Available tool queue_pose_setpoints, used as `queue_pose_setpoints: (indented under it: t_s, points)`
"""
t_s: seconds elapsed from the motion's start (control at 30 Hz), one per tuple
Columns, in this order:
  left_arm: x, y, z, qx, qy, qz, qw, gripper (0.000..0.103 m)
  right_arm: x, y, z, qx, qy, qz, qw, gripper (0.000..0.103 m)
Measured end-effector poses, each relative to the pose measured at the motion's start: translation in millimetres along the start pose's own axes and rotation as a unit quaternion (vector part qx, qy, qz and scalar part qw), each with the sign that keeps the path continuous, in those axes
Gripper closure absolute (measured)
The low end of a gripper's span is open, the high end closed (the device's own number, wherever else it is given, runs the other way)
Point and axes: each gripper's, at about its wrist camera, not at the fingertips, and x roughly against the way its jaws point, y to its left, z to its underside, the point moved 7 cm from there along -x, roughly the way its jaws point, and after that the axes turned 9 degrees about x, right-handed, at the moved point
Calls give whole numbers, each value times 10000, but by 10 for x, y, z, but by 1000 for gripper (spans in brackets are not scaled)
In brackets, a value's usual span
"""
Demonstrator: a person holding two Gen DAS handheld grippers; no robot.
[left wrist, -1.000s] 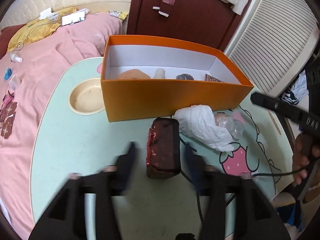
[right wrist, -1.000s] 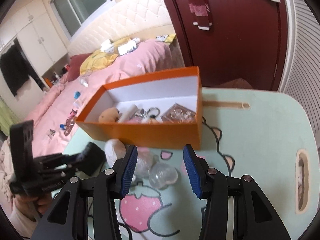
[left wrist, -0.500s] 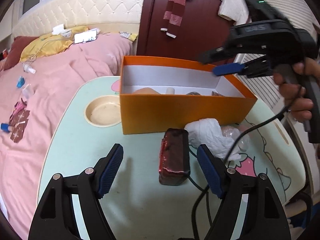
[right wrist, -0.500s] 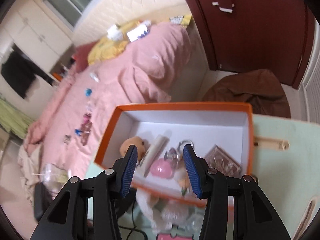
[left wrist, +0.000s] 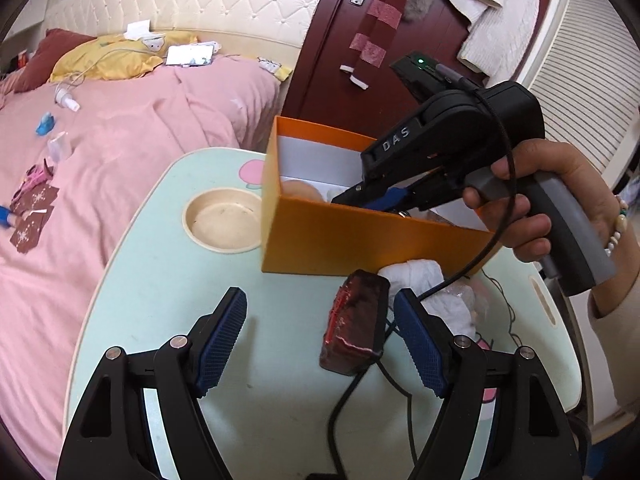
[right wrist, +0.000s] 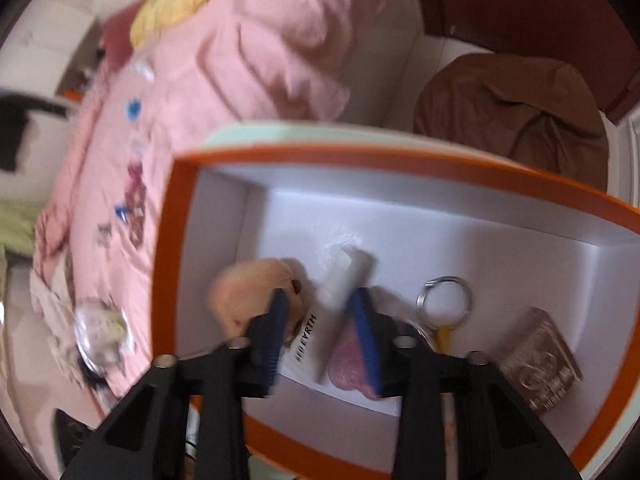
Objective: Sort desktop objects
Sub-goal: 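Grasp the white tube in the box with the right tool, then lift the white tube out and lay it on the table with the right tool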
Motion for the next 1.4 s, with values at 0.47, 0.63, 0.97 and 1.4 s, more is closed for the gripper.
queue_pose_setpoints:
  t_s: [0.47, 0.63, 0.97, 1.4]
  points:
    - [32, 65, -40, 134, -129, -57, 9998, 27, 888, 202, 243, 461, -1854, -68, 9816, 85]
    - [55, 102, -68, 225, -207, -72, 9995, 27, 1341, 387, 423, 789, -2412, -245, 9669, 85]
    - [151, 345, -222, 653, -457, -126, 9967, 27, 892, 440, 1094, 921, -1493, -428, 9836, 85]
    - [137, -70, -626, -201, -281, -35, 9994, 27, 728, 177, 1300, 788, -2247, -298, 9708, 70]
